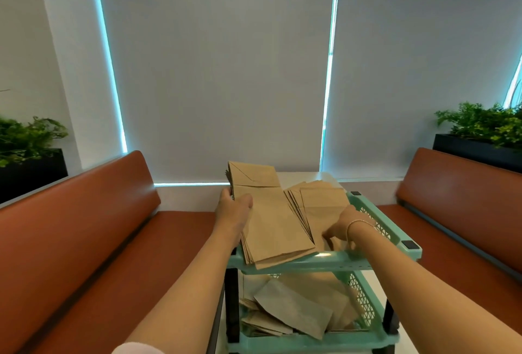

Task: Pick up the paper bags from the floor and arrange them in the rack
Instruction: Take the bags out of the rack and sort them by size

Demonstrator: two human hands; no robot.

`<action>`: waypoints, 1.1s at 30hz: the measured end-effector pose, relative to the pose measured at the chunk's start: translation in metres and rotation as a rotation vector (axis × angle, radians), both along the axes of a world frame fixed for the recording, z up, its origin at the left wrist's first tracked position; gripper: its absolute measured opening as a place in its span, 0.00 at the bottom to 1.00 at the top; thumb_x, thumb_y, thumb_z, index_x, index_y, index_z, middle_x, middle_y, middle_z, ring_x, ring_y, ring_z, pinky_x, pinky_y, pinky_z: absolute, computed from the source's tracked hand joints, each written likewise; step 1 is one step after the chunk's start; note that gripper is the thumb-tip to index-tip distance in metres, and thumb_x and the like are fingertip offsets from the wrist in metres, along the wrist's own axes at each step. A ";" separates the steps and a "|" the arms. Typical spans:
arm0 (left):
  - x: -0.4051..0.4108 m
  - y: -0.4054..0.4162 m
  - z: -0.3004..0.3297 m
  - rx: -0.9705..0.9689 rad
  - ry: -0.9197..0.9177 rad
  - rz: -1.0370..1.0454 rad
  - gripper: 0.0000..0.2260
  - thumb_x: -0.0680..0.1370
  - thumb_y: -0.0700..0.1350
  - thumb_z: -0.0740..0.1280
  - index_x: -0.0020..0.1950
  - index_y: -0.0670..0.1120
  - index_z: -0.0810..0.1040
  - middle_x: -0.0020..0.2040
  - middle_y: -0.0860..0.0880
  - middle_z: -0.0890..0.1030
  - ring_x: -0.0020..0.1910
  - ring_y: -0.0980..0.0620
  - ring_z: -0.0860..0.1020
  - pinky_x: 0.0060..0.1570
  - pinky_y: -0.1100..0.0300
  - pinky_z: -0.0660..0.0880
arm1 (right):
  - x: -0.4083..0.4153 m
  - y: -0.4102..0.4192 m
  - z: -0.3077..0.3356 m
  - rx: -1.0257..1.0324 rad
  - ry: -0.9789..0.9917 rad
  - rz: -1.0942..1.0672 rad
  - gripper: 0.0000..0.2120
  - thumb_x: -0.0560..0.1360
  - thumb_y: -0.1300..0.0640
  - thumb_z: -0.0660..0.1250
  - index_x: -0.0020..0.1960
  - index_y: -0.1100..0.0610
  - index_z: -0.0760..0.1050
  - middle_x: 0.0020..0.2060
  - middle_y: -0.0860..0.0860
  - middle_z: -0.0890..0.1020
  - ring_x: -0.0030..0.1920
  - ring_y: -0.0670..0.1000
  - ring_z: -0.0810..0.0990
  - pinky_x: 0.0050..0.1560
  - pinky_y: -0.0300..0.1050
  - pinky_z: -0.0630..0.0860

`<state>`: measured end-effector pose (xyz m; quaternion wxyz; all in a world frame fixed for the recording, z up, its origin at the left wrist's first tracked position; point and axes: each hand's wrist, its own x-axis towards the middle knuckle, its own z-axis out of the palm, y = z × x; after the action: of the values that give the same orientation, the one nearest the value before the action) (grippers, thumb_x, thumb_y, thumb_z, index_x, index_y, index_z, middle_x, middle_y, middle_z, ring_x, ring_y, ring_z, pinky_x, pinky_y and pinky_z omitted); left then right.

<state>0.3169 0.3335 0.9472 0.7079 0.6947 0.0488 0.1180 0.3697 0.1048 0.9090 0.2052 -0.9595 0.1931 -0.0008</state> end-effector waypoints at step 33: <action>0.002 0.002 -0.004 -0.036 -0.025 -0.047 0.10 0.76 0.34 0.60 0.55 0.46 0.72 0.46 0.47 0.78 0.47 0.46 0.77 0.45 0.53 0.76 | -0.022 0.010 0.009 0.154 -0.258 -0.230 0.10 0.76 0.60 0.61 0.56 0.62 0.73 0.50 0.58 0.80 0.50 0.58 0.79 0.54 0.54 0.76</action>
<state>0.3186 0.3354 0.9432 0.7234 0.6813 0.0258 0.1089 0.3479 0.1148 0.9184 0.2998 -0.9044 0.2732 -0.1325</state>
